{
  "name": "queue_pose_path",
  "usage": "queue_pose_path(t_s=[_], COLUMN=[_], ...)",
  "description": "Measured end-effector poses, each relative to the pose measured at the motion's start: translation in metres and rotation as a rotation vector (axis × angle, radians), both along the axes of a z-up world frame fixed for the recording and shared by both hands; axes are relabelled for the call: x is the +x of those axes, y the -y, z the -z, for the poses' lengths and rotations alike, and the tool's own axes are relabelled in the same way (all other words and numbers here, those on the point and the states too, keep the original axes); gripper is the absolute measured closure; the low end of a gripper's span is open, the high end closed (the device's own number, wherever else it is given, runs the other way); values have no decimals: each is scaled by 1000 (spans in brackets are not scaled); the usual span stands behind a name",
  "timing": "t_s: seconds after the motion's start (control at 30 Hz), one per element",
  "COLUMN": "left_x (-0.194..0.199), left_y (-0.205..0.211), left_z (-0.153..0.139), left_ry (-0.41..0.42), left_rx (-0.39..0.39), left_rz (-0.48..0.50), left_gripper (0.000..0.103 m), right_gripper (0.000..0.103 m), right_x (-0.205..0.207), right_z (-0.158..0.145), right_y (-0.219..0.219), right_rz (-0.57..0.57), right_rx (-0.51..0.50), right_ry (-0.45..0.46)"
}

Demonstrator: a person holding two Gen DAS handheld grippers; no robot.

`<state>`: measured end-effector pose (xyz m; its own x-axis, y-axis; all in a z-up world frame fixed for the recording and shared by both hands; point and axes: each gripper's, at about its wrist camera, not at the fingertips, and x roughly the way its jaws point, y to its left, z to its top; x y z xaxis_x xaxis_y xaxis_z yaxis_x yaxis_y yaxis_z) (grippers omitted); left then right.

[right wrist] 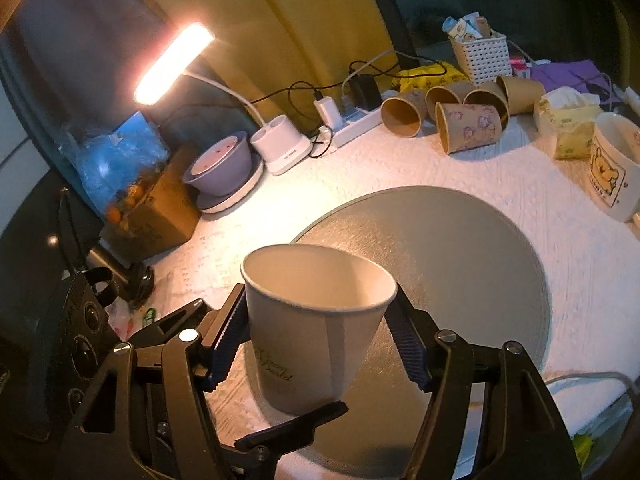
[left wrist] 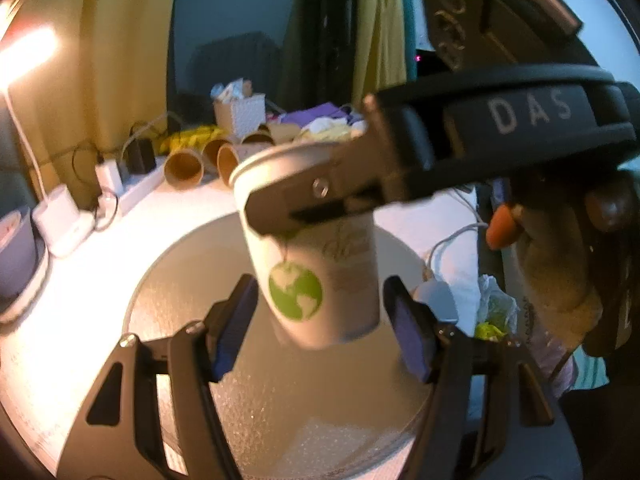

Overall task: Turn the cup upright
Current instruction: 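Grasp the white cup with the right tool while the left tool releases it, then lower the white cup upright onto the turntable with the right tool and open it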

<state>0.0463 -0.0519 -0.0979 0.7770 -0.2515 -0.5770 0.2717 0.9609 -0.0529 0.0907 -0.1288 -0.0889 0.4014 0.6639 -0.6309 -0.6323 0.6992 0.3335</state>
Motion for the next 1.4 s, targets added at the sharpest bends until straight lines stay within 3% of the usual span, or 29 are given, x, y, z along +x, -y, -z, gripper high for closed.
queue_pose_path(t_s=[0.07, 0.6, 1.03, 1.23, 1.4], left_x=[4, 38, 46, 38, 29], left_y=[-6, -82, -101, -97, -93], left_z=[4, 26, 30, 27, 23], left_ry=[-31, -163, -173, -163, -154], left_rx=[-30, -190, -200, -191, -189], left_rz=[-6, -209, -303, -313, -319], left_gripper=[26, 26, 26, 25, 18], right_gripper=[32, 32, 32, 32, 31], right_x=[5, 48, 44, 33, 23], right_z=[0, 22, 42, 48, 50], right_y=[-2, -30, -37, -33, -28], right_rz=[16, 122, 131, 138, 146], right_rx=[-9, -197, -255, -263, -265], right_ry=[10, 251, 378, 391, 386])
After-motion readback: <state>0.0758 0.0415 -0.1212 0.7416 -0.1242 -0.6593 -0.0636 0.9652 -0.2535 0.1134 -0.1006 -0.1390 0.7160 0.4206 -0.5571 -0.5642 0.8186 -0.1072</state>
